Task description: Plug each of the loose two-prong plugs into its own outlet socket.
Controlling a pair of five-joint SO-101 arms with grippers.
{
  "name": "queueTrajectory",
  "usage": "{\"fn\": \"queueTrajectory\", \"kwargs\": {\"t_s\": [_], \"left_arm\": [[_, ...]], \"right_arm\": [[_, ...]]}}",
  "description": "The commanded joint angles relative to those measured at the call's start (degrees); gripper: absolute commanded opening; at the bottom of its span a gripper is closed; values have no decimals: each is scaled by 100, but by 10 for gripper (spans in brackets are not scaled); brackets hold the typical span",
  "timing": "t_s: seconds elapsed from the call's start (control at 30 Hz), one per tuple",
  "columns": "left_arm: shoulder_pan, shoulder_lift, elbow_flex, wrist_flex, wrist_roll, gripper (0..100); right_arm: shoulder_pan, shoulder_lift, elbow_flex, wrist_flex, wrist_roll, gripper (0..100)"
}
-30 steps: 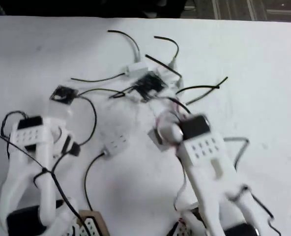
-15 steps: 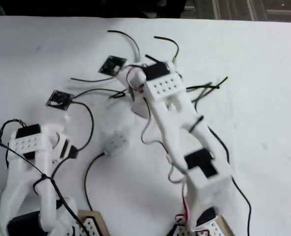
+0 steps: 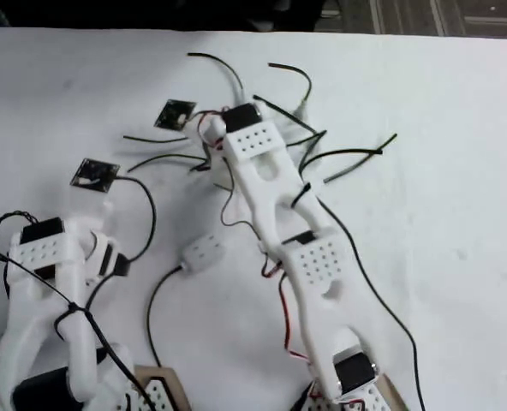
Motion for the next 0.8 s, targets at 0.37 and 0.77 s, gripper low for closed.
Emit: {"fn": "queueTrajectory", "kwargs": {"t_s": [0.37, 0.77], "left_arm": [[-31, -180, 9, -44, 18, 249], [-22, -180, 9, -53, 18, 249]], "right_arm": [[242, 1332, -2611, 400, -211, 19], [673, 866, -2655, 980, -536, 17]]}}
